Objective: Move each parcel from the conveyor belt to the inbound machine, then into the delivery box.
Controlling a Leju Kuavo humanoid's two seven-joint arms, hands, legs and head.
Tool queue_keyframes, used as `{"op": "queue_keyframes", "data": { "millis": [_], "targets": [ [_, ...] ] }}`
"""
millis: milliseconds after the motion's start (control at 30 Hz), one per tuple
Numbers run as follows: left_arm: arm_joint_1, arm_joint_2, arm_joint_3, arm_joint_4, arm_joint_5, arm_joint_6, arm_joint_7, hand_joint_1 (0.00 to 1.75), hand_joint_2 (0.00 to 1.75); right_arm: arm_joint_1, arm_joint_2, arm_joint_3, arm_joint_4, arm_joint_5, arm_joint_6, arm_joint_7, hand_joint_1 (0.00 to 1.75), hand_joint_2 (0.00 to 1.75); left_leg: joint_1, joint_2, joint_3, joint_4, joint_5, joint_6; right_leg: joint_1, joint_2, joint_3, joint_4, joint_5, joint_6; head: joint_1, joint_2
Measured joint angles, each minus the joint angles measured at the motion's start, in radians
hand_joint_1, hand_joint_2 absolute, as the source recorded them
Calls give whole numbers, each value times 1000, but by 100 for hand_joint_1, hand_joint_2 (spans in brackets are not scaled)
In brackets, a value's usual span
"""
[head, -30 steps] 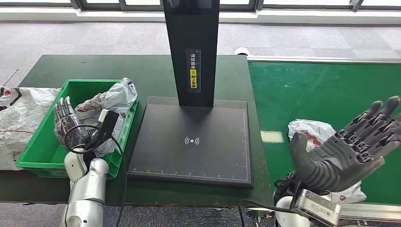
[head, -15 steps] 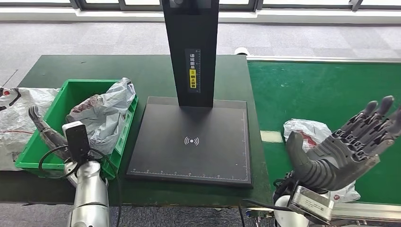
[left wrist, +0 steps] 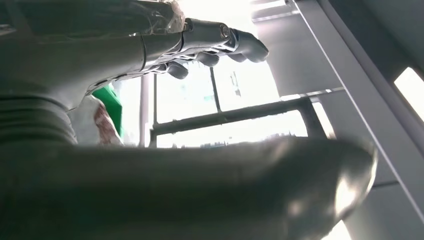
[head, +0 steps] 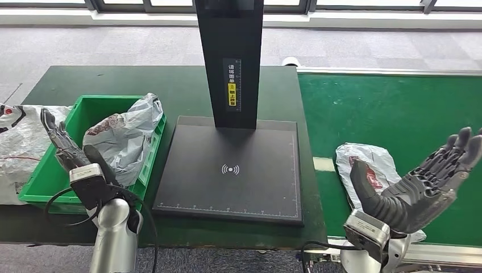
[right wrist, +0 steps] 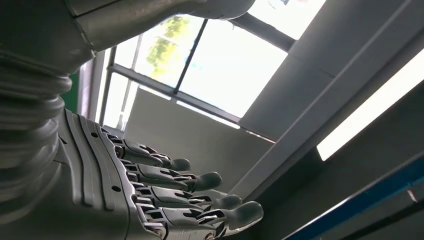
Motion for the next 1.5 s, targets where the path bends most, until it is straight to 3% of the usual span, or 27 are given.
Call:
{"op": "queue_keyframes", "data": {
  "millis": [267,367,667,800,933,1500],
  "targets": [
    [50,12,-78,-88,25,-49,0,0,175,10,3,-76,46,132,0,90,0,175,0,0,0,0,0,0,0,0,0,0,0,0,0,0],
    [84,16,-105,-129,77,-136,0,0,175,10,3,-116,80,274,0,188,0,175,0,0,0,0,0,0,0,0,0,0,0,0,0,0],
    [203,31,-234,-267,166,-310,0,0,175,-119,-13,-502,431,643,0,388,0,175,-1,0,0,0,-1,2,-1,-1,1,-1,0,1,0,0],
    [223,33,-266,-278,175,-347,0,0,175,-163,-46,-616,599,680,0,472,0,175,-1,0,0,0,-1,2,-1,-1,1,-1,0,1,0,0],
    [234,33,-279,-278,177,-369,0,0,175,-196,-89,-664,753,690,0,534,0,175,-1,0,0,0,-1,2,0,-1,1,-1,0,1,0,0],
    [232,32,-290,-247,181,-436,1,0,175,-248,-219,-690,1112,660,37,645,0,175,-1,0,0,0,-1,3,-1,-1,1,-1,0,1,0,0]
  ]
}}
